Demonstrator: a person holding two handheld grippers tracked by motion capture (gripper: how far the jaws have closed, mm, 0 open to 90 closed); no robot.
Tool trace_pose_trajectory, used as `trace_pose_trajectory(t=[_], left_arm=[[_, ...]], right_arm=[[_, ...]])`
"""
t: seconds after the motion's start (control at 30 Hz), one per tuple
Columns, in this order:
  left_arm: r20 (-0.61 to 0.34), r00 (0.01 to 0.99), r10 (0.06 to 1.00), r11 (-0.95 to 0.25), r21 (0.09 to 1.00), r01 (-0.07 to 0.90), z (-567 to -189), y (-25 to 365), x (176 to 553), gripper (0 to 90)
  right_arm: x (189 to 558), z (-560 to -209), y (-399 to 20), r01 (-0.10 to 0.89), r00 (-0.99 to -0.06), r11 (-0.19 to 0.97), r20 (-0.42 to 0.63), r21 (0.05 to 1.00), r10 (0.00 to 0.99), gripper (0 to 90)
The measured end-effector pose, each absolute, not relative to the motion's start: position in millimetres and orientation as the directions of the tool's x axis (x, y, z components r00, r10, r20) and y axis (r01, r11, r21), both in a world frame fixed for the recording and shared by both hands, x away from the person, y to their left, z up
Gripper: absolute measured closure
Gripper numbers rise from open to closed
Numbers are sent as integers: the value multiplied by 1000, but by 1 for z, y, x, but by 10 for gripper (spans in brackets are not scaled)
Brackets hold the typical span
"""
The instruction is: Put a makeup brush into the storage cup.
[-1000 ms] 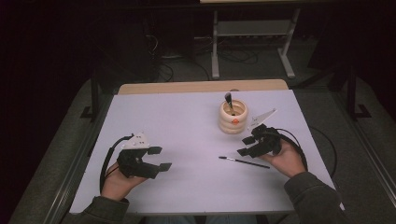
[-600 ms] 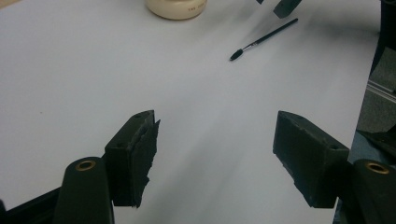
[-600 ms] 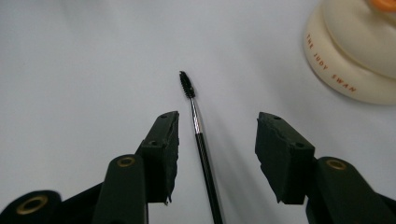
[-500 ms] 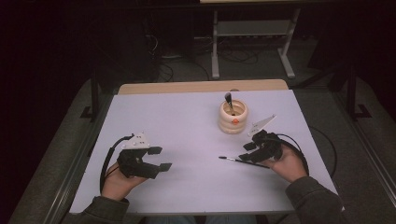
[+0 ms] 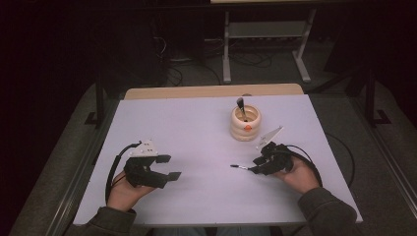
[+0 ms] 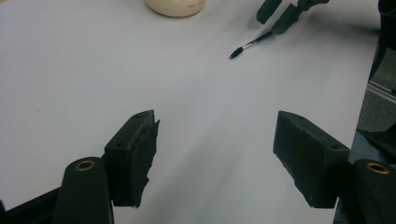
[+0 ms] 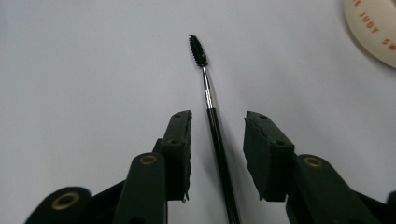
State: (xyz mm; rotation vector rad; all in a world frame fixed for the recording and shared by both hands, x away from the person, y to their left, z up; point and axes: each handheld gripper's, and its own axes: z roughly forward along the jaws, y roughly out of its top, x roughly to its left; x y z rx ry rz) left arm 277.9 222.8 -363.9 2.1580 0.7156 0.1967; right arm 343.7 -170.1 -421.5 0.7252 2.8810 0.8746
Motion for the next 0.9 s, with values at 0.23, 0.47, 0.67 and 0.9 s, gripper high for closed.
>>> trace_pose_trajectory(t=[0.23,0.47,0.67,0.9], left_arm=[[-103,826,554,-492,759,425,-364,223,278,295],[-103,826,553,-493,760,425,-364,223,278,295],[-109,826,554,-491,757,430,-365,222,279,294],[-110,826,553,-492,756,431,-365,223,279,293]], right_arm=[[345,-427,-162,416,-895,754,86,509,437,689],[347,-431,-157,392,-908,778,69,491,414,741],[347,-430,-155,384,-911,787,59,483,409,760],[345,-429,-150,357,-921,810,30,465,389,822]])
